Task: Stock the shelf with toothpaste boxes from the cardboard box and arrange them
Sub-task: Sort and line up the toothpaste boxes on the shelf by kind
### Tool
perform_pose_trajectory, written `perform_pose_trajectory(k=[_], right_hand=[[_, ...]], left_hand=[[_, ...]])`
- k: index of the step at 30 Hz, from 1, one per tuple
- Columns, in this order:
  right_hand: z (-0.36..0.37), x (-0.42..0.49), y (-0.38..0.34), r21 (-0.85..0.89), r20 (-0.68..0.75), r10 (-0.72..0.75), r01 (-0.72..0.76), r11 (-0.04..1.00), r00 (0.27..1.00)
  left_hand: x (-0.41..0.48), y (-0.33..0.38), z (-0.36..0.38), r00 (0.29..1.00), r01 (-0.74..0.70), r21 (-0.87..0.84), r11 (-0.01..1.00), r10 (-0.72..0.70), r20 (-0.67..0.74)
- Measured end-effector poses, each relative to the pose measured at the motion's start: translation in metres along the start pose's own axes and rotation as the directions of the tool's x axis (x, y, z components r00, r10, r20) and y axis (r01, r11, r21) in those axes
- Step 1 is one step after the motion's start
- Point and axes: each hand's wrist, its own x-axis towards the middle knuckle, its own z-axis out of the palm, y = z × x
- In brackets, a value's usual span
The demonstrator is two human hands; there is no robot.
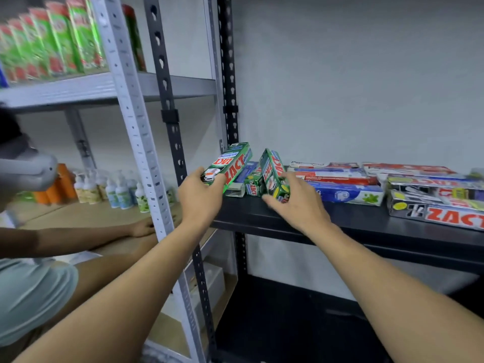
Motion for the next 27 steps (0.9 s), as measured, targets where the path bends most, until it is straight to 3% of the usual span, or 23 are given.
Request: perform_pose_trajectory(k=[3,5,10,15,17,23,27], right_hand=[[0.004,0.003,0.011,0.079,0.111,-0.058,0.049,0.996,0.992],[0.006,0.008,0.014,0.120,0.084,-0.040,0.030,0.992,0.996],[0.017,0.009,0.018,0.021,-0.011,-0.054,0.054,0.998,0.998],[0.022,0.014,0.022,0.012,-0.042,-0.065,0.065,0.998,0.997],[0.023,0.014,0.022,-0.005,-0.048,-0.067,0.067,0.998,0.997],[0.024,0.013,0.021,-0.034,-0.069,-0.071,0.068,0.997,0.995],[0.025,0.011,0.018,-0.078,-0.110,-0.072,0.063,0.995,0.991]], left_hand=[[0.014,-0.008,0.020,0.999,-0.047,0.102,0.994,0.046,0.011],[0.023,-0.011,0.032,0.998,-0.066,0.132,0.989,0.064,0.017],[0.046,-0.019,0.053,0.997,-0.072,0.231,0.970,0.070,0.020],[0.063,-0.038,0.061,1.000,0.019,0.354,0.935,-0.026,0.015],[0.066,-0.050,0.063,0.995,0.045,0.357,0.933,-0.073,0.066],[0.066,-0.051,0.060,0.967,-0.082,0.286,0.955,0.006,0.257],[0.064,-0.052,0.060,0.961,-0.069,0.210,0.975,0.009,0.277]])
